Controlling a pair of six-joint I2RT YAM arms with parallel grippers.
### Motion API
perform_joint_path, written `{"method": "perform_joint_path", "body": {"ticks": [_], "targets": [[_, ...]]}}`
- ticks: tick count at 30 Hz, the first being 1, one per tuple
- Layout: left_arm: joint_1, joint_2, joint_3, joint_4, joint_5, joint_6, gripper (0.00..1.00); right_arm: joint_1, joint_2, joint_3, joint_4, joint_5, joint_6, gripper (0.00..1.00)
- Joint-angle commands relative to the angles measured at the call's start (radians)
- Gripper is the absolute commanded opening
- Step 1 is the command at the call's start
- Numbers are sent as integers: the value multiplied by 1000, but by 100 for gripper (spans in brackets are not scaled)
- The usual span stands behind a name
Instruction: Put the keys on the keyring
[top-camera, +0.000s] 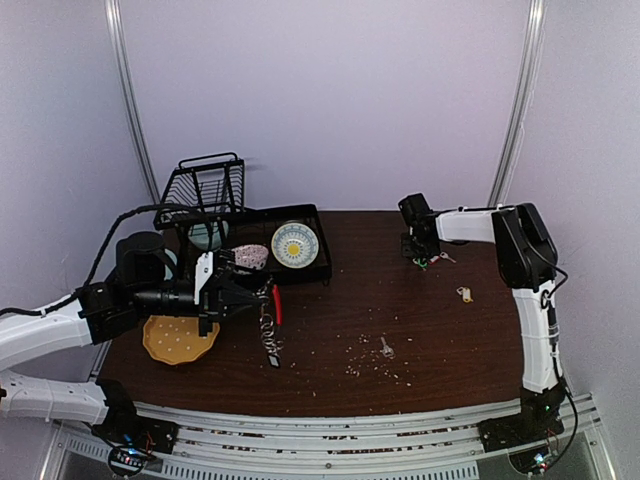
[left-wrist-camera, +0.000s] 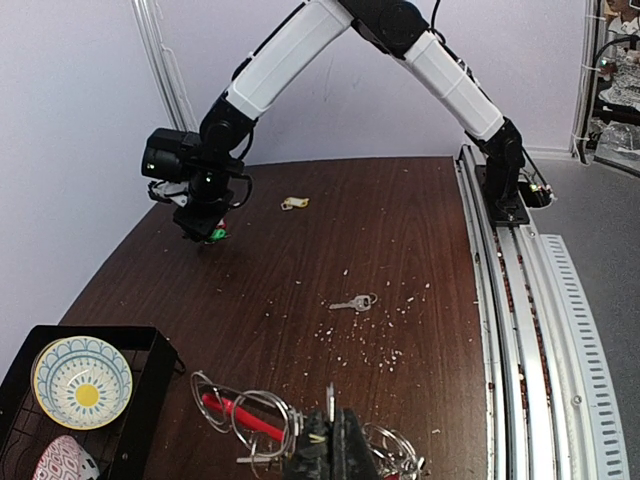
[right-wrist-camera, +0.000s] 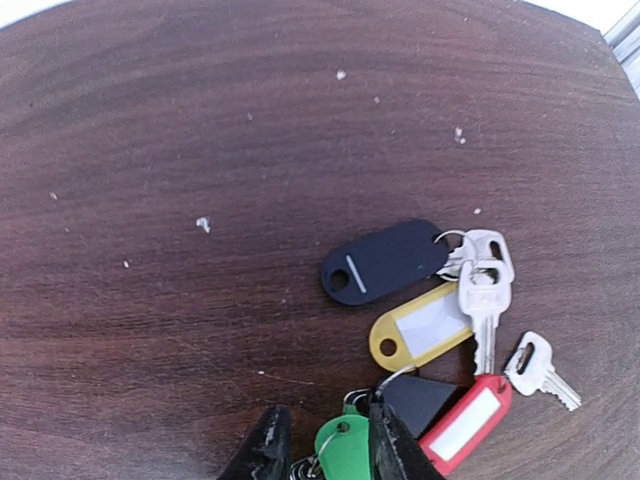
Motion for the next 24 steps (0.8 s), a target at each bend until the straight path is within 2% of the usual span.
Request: {"method": "perform_joint_path", "body": {"ticks": [1,3,7,12,18,24], "targets": [[-5,-5,8,57,17,12,0,3,16,30,-27,26,-9,27],[-6,-5,8,56,19,12,0,3,17,29,-28,28,-10,24],[-5,-9,8,58,20,12,0,4,14,23,-40,34,-8,10],[-5,-23,1,82,38,-2,0,4,-16,-19,-29,49,-15,0],[-5,-38,-6,100,46,-9,0,4,-80,-60,-25,42,-46,0],[-6,-54,-13,131,57,-21,0,99,-277,-180,-22,-218,-232,0]]}}
